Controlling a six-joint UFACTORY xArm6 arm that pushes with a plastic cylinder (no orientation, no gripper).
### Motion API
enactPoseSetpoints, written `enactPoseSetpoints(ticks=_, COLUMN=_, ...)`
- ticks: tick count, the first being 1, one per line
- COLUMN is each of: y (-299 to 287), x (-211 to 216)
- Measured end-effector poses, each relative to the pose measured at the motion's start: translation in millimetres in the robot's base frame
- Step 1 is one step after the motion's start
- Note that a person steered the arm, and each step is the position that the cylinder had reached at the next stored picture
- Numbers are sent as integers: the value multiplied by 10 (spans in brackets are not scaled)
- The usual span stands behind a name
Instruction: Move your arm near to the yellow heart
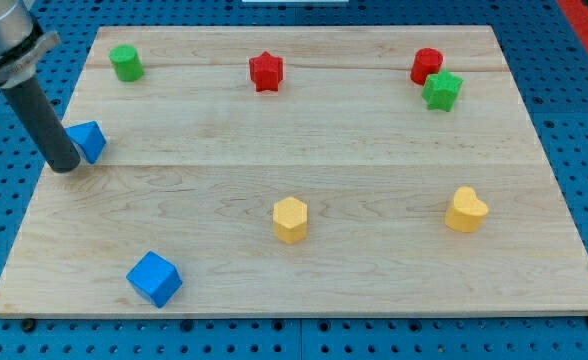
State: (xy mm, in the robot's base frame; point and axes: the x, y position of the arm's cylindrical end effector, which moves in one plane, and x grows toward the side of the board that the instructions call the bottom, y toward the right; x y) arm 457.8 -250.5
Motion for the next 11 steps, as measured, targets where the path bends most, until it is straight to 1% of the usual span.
enactPoseSetpoints(ticks=1, y=443, x=152)
enactPoseSetpoints(ticks=2, y=520, x=152)
enactPoseSetpoints(ticks=5, y=519, x=25)
enactPoseSetpoints(ticks=9, y=586, x=12)
enactPoseSetpoints(ticks=10, y=586, x=211)
enactPoseSetpoints(ticks=11, y=546, x=324)
